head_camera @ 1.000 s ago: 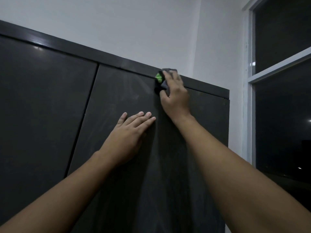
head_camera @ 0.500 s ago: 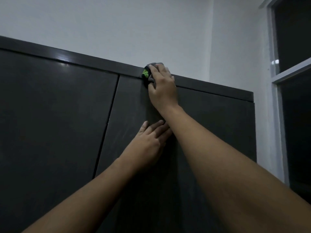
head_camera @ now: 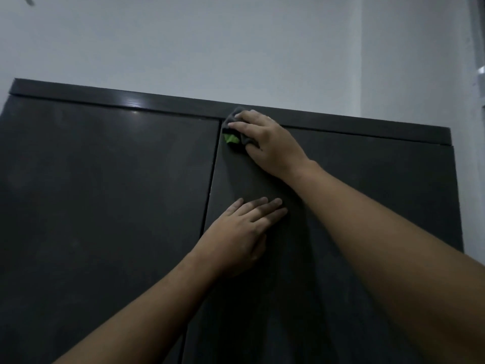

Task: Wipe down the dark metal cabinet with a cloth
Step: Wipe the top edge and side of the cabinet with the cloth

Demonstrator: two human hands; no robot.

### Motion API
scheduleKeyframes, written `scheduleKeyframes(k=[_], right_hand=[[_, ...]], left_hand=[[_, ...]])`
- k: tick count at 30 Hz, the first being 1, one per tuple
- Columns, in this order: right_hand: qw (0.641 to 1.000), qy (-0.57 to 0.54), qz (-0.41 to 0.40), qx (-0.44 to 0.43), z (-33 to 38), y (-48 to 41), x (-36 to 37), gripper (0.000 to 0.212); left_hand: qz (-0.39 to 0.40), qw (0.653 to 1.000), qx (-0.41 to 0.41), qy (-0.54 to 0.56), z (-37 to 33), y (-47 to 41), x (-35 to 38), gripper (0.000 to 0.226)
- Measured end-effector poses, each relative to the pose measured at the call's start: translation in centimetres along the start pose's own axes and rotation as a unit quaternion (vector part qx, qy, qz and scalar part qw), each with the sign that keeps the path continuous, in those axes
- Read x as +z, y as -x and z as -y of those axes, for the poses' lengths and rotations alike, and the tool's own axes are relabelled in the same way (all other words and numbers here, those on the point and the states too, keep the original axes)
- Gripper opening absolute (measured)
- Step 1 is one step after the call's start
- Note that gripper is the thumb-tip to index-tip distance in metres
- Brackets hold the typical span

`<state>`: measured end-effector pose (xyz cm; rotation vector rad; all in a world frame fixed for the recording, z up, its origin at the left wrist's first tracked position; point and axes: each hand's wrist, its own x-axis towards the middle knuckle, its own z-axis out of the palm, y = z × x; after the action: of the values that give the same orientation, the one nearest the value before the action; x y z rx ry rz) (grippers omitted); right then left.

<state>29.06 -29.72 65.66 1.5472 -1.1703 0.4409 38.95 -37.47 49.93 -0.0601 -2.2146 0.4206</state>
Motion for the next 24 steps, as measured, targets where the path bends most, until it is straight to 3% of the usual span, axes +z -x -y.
scheduleKeyframes(k=[3,9,12,14,16,21,24], right_hand=[[1.0,-0.009,0.027,-0.008,0.5,2.8,0.2,0.051],[0.98,0.046,0.176,-0.085,-0.3,5.7,-2.7,0.05],[0.998,0.033,0.039,0.026,-0.8,5.0,-2.8,0.051],[0.991,0.006,-0.069,0.112,0.4,4.5,-1.4,0.05],[0.988,0.0,-0.092,0.126,2.1,4.6,0.4,0.051],[0.999,-0.019,0.032,-0.006,4.7,7.3,2.6,0.048],[0.988,-0.012,0.134,-0.078,4.5,8.3,1.9,0.045]], left_hand=[[0.004,0.999,-0.008,-0.049,-0.4,0.6,0.1,0.065],[0.023,0.996,-0.007,-0.092,-0.5,1.7,-0.8,0.067],[0.007,0.999,-0.028,-0.016,-0.1,2.4,-1.5,0.057],[-0.023,0.999,-0.03,-0.019,0.5,2.8,-1.6,0.052],[-0.064,0.996,-0.058,-0.006,1.7,3.3,-1.8,0.052],[-0.253,0.95,-0.17,0.074,3.9,3.7,-3.2,0.05],[-0.262,0.939,-0.212,0.071,4.4,3.6,-3.9,0.051]])
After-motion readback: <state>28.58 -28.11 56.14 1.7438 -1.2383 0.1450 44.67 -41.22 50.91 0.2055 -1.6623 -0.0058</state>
